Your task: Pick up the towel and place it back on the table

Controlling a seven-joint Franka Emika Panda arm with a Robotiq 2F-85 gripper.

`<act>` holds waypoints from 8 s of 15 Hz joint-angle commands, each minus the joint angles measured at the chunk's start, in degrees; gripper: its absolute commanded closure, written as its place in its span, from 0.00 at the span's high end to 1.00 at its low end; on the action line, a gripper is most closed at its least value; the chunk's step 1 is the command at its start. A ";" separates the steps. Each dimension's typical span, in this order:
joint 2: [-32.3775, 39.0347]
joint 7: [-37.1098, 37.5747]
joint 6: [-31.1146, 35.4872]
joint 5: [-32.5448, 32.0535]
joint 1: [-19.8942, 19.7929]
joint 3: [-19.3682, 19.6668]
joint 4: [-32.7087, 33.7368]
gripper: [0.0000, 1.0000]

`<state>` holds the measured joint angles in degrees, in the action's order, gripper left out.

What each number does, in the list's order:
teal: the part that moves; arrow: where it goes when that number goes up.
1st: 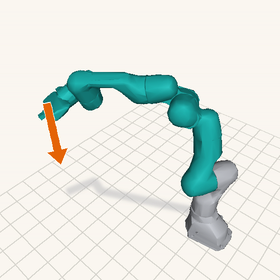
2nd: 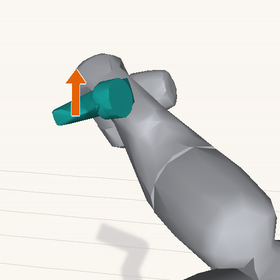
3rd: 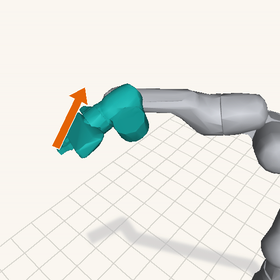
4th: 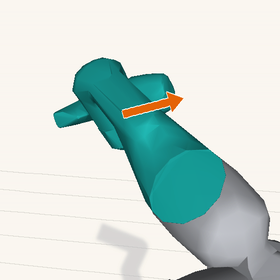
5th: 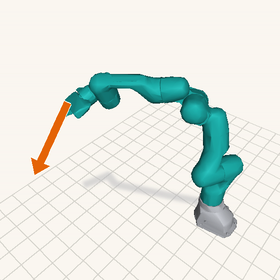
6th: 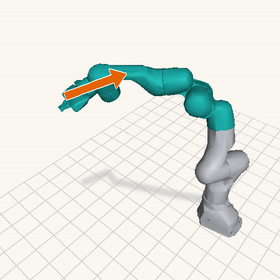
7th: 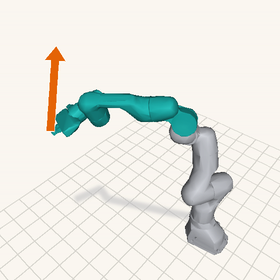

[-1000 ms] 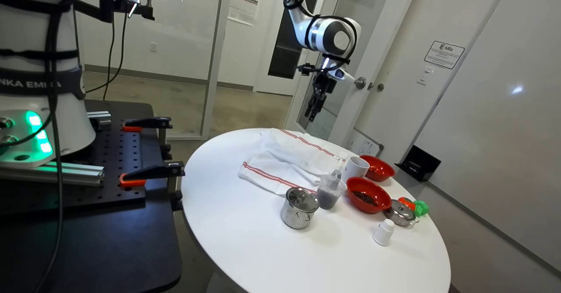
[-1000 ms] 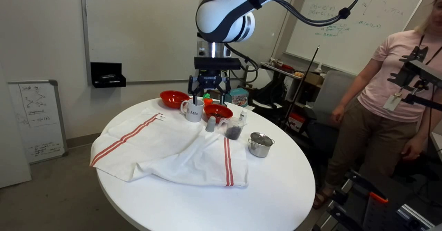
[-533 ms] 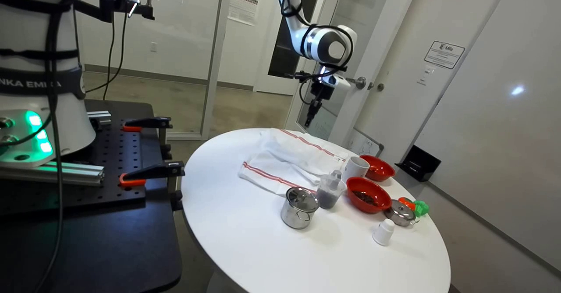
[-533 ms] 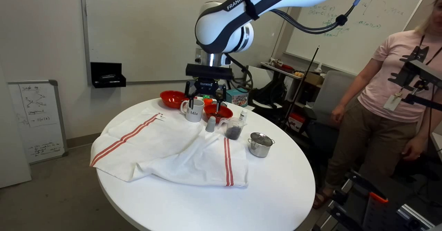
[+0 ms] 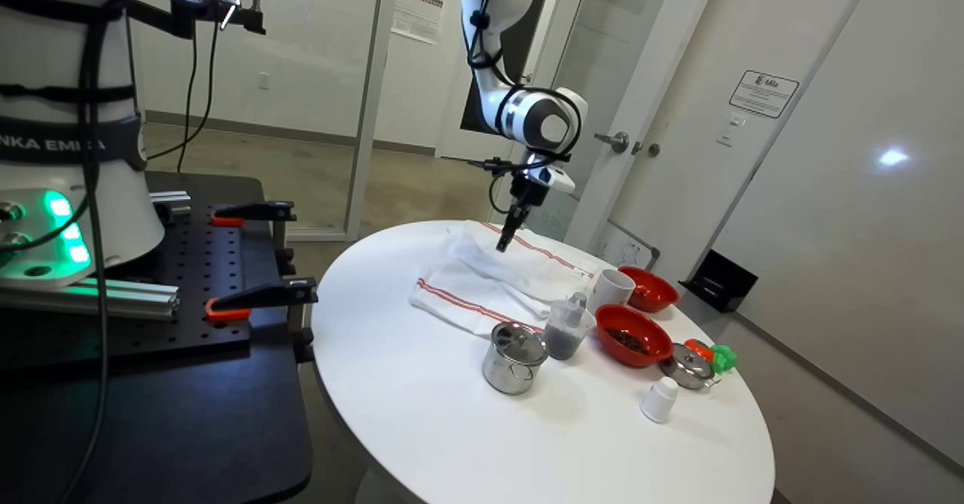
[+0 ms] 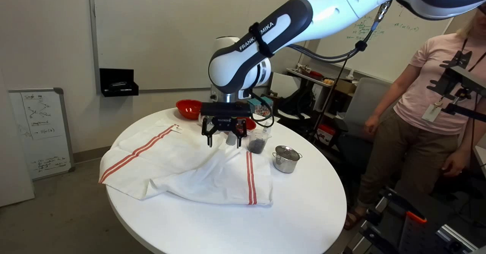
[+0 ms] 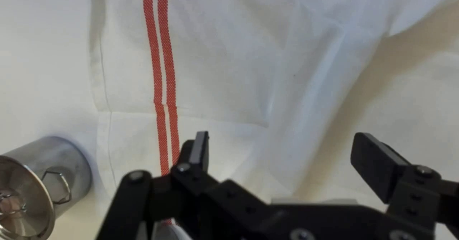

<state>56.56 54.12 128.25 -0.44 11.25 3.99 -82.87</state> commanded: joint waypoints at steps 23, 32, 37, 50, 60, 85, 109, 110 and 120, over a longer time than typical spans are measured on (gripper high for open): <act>6.41 -0.84 -5.93 2.16 -0.64 0.15 12.91 0.00; -4.90 -3.06 -19.51 0.32 -0.22 -0.06 12.08 0.00; -9.04 -4.92 -25.32 -1.19 0.18 0.21 15.02 0.00; -12.62 -7.46 -37.23 -5.55 1.42 -0.13 28.37 0.00; -13.23 -6.10 -33.38 -4.16 1.65 -0.25 31.39 0.01; -5.44 40.38 -17.41 -3.86 2.15 3.93 23.50 0.00; 9.14 92.85 -9.16 1.08 -0.25 3.48 25.53 0.00; 10.40 95.06 -8.29 1.94 -0.59 3.10 26.29 0.00; 19.19 94.97 6.91 45.45 6.41 21.46 20.95 0.00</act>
<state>74.41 149.08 129.68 33.78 14.17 20.67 -57.99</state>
